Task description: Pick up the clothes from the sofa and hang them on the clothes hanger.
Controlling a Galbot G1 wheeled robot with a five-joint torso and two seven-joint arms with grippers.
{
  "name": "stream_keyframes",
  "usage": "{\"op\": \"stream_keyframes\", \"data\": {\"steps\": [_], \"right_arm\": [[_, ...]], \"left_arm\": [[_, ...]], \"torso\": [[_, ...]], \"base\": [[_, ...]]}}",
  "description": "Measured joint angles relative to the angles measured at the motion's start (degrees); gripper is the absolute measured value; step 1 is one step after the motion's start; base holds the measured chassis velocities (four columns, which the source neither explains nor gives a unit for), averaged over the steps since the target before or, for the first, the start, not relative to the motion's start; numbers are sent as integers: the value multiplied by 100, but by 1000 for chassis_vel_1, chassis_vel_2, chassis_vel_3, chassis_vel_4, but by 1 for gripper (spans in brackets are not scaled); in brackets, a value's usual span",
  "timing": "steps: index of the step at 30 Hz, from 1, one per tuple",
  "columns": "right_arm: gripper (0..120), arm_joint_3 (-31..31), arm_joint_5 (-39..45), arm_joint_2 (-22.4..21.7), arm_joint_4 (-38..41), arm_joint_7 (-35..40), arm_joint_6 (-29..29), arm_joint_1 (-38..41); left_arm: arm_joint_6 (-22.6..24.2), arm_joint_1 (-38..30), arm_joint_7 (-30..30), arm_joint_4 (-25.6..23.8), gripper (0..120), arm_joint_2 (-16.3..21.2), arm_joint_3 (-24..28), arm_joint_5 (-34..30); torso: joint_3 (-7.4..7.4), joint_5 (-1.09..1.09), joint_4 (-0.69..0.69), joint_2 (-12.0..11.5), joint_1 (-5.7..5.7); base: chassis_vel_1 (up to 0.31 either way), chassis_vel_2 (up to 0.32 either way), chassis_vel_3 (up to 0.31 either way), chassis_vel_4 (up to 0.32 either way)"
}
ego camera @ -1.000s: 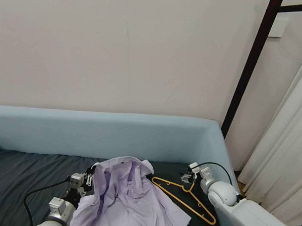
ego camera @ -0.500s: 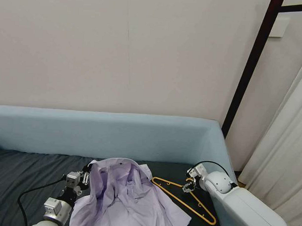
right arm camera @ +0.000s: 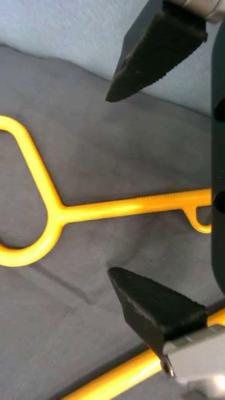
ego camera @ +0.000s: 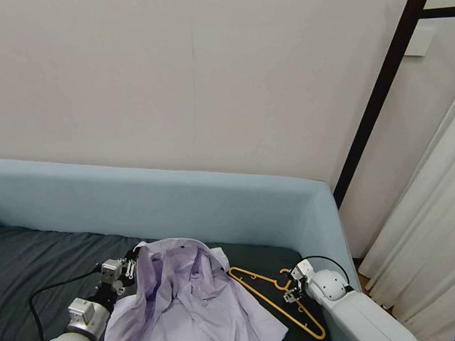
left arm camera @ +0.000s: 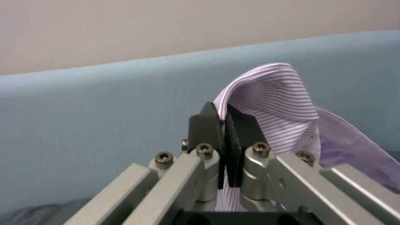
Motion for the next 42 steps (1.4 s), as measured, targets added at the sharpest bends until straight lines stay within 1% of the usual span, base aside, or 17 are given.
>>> {"op": "stream_keyframes", "data": {"steps": [2,6,7,11,12,13,16,17,18,20,21,25,26,28,35,39,42], "right_arm": [[97,26,-41,26,-60,-58,2,-2],[80,114,-164,114,-177,-183,9,-35],[80,114,-164,114,-177,-183,9,-35],[62,159,-294,177,-254,-301,18,-48],[62,159,-294,177,-254,-301,18,-48],[59,171,-326,190,-278,-325,20,-48],[43,236,-485,253,-401,-430,26,-48],[40,250,-534,263,-429,-463,28,-48],[40,250,-534,263,-429,-463,28,-48],[30,267,-639,267,-462,-527,30,-49],[30,267,-639,267,-462,-527,30,-49],[11,267,-675,215,-418,-540,31,-68],[11,267,-675,215,-418,-540,31,-68],[5,262,-680,195,-395,-540,31,-77],[5,194,-694,111,-171,-538,20,-127],[5,102,-613,-4,197,-402,70,-184],[5,30,-472,-161,706,-140,356,-197]], "left_arm": [[0,1,-1,1,0,8,-1,0],[0,2,-7,11,0,42,-14,-3],[0,2,-7,11,0,42,-14,-3],[-1,1,-13,0,0,53,-25,-8],[-1,1,-13,0,0,53,-25,-8],[-1,2,-14,-3,0,55,-27,-9],[-1,7,-15,-7,0,63,-37,-14],[-2,8,-16,-7,0,67,-42,-17],[-2,8,-16,-7,0,67,-42,-17],[-4,9,-19,-7,0,83,-52,-26],[-4,9,-19,-7,0,83,-52,-26],[-7,-6,-21,-1,0,86,-56,-33],[-7,-6,-21,-1,0,86,-56,-33],[-7,-9,-21,0,0,78,-51,-33],[-7,-10,-25,-3,0,73,-45,-32],[-7,-6,-28,-3,0,97,-73,-44],[-12,-6,-29,3,0,135,-83,-69]], "torso": [[0,0,0,0,0],[0,-1,-1,0,0],[0,-1,-1,0,0],[-1,0,0,0,0],[-1,0,0,0,0],[0,0,0,0,0],[-1,0,1,0,0],[-1,1,2,0,0],[-1,1,2,0,0],[-1,1,2,0,0],[-1,1,2,0,0],[0,1,0,0,0],[0,1,0,0,0],[0,1,-1,0,0],[0,-1,-3,0,0],[1,0,-3,-1,0],[1,0,-1,0,0]], "base": [[0,0,0,0],[0,0,0,0],[0,0,0,0],[0,0,0,0],[0,0,0,0],[0,0,0,0],[0,0,0,0],[0,0,0,0],[0,0,0,0],[0,0,0,0],[0,0,0,0],[0,0,0,0],[0,0,0,0],[0,0,0,0],[0,0,0,0],[0,0,0,0],[0,0,0,0]]}}
